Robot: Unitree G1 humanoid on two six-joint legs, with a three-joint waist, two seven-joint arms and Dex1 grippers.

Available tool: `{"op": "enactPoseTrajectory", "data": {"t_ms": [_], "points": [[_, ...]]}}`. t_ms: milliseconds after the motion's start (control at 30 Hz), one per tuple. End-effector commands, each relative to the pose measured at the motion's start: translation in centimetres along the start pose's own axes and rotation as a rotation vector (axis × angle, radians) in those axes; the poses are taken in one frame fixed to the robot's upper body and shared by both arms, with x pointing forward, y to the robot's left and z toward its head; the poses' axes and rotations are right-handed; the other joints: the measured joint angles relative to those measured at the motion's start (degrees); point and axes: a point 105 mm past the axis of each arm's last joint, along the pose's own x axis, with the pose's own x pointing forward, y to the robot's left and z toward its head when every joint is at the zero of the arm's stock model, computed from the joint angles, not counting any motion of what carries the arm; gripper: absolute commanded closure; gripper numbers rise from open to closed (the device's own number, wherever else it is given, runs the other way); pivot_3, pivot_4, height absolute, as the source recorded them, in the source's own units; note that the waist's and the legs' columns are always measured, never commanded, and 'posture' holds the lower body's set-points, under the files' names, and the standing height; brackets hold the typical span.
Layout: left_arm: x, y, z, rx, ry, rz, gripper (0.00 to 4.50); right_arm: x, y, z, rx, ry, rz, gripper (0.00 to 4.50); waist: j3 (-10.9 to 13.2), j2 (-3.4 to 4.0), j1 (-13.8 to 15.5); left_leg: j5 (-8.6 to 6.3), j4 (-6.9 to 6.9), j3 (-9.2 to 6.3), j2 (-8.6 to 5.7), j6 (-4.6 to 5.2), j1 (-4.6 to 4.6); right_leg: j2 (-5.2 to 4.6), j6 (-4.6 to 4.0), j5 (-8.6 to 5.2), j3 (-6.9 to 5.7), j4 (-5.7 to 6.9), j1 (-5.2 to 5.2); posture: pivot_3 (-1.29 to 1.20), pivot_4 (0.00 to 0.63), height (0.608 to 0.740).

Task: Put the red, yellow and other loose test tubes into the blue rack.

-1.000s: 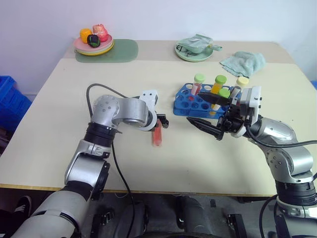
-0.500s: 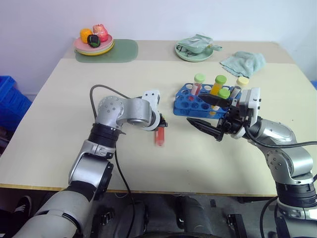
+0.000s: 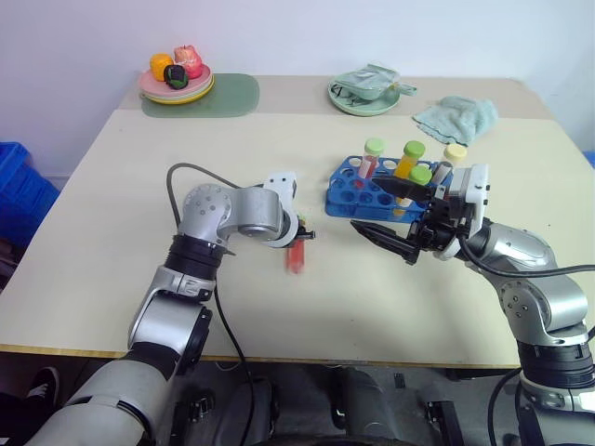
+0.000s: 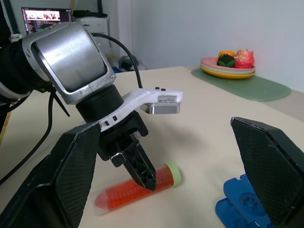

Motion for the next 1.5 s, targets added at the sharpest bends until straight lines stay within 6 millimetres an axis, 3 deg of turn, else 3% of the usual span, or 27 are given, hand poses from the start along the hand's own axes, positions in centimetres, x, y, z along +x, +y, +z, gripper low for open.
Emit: {"op": "enactPoseTrajectory", "data": {"t_ms": [33, 267, 633, 767, 1033, 1067, 1200, 1500], "points": [[-0.7, -0.1, 0.6, -0.007, -0.036, -0.014, 3.78, 0.1, 0.3, 1.3, -0.052, -0.035, 0.01, 0.0, 0.0, 0.0, -0.01, 0.0, 0.0, 0.0, 0.0, 0.0, 0.0, 0.0, 0.0, 0.0, 0.0, 0.0, 0.0, 0.0, 0.15, 0.74], [-1.1, 0.8, 0.9, -0.02, -0.05, -0.007, 3.78, 0.1, 0.2, 1.2, -0.055, -0.034, 0.005, 0.0, 0.0, 0.0, -0.04, 0.0, 0.0, 0.0, 0.0, 0.0, 0.0, 0.0, 0.0, 0.0, 0.0, 0.0, 0.0, 0.0, 0.15, 0.74], [-3.7, 7.2, 0.1, 0.183, -0.006, 0.013, 3.78, 0.2, 0.1, 1.1, -0.046, -0.034, 0.01, 0.0, 0.0, 0.0, -0.28, 0.04, -0.1, 0.0, 0.0, -0.08, 0.06, 0.04, 0.0, 0.0, -0.01, 0.01, 0.0, 0.0, 0.15, 0.74], [-4.5, 9.6, 0.9, 0.182, -0.015, 0.07, 3.78, 0.2, 0.2, 1.0, -0.044, -0.037, 0.016, 0.0, 0.0, 0.01, -0.18, 0.05, -0.1, 0.01, -0.02, -0.08, 0.06, 0.04, 0.0, 0.0, -0.02, -0.01, 0.03, 0.0, 0.15, 0.74], [-3.7, 10.0, 0.5, 0.205, -0.011, 0.073, 3.78, 0.3, 0.3, 1.2, -0.044, -0.039, 0.019, 0.0, 0.0, 0.01, -0.12, 0.05, -0.11, 0.0, -0.01, -0.08, 0.09, 0.03, 0.0, -0.01, -0.02, 0.0, 0.05, 0.0, 0.15, 0.74], [-3.7, 10.0, 0.6, 0.202, -0.015, 0.073, 2.73, 0.3, 0.3, 1.2, -0.042, -0.039, 0.018, 0.0, 0.0, 0.01, -0.08, 0.05, -0.11, 0.0, 0.0, -0.08, 0.1, 0.03, 0.0, -0.01, -0.02, 0.0, 0.06, 0.0, 0.15, 0.74], [-3.7, 10.0, 0.9, 0.217, -0.021, 0.086, 0.77, 0.2, 0.4, 1.2, -0.041, -0.039, 0.015, 0.0, 0.0, 0.01, -0.14, 0.04, -0.11, -0.01, 0.0, -0.08, 0.08, 0.03, 0.0, -0.01, -0.02, 0.0, 0.04, 0.0, 0.15, 0.74], [-3.4, 10.4, 1.8, 0.196, -0.031, 0.127, 0.77, -0.6, 1.4, 0.9, 0.006, -0.003, 0.085, 0.0, 0.0, 0.01, -0.1, 0.04, -0.12, -0.04, 0.01, -0.08, 0.06, 0.03, 0.0, -0.01, -0.02, -0.01, 0.04, 0.0, 0.15, 0.74]]}}
